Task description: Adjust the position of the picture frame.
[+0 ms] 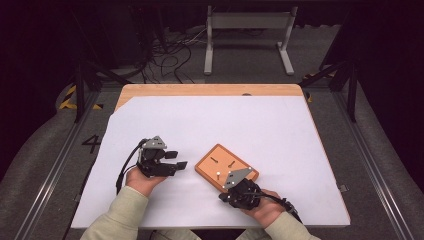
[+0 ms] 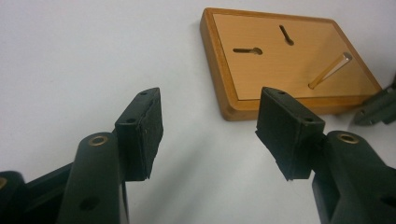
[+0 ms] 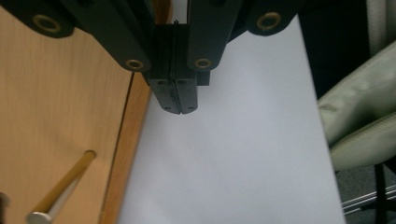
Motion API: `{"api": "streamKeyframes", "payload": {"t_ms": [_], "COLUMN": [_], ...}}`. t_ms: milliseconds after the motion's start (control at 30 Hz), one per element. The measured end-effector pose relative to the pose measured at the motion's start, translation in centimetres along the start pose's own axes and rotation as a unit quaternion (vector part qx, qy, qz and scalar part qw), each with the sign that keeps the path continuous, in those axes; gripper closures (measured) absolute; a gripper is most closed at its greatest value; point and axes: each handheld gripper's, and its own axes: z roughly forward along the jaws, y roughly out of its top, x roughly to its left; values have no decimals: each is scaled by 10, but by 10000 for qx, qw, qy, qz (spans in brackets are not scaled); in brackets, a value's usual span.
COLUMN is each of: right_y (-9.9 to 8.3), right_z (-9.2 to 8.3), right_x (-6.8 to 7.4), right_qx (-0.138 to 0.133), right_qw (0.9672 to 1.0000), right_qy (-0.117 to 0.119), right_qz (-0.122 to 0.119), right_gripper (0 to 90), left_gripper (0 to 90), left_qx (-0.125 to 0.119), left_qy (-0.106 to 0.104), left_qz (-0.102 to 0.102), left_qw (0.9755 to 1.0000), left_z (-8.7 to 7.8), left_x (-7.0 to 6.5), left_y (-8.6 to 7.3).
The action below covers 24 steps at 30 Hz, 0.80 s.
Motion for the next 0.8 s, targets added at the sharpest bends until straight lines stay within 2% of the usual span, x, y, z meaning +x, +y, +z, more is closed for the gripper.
{"api": "streamKeyframes", "payload": {"t_ms": [200,333,467,600,800], "right_y": [-10,-15,-21,-27,-35], "right_z": [-10,-13,-18,-24,-29], "right_x": [-19,-26,-34,-43,-52], "right_qx": [1,17,12,39,66], "right_qw": [9993,9989,9982,9960,9932], "right_qy": [-292,-458,-588,-844,-1075], "right_qz": [220,99,140,292,449], "right_gripper": [900,900,900,900,900], "left_gripper": [411,411,410,411,410], "left_qx": [3,5,3,16,39], "left_qy": [7,0,-5,-16,-24], "left_qz": [-13,-4,-8,-23,16], "left_qw": [10000,10000,10000,10000,10000], "left_z": [0,1,1,1,2], "left_x": [-1,0,0,0,0], "left_y": [0,0,0,0,1]}}
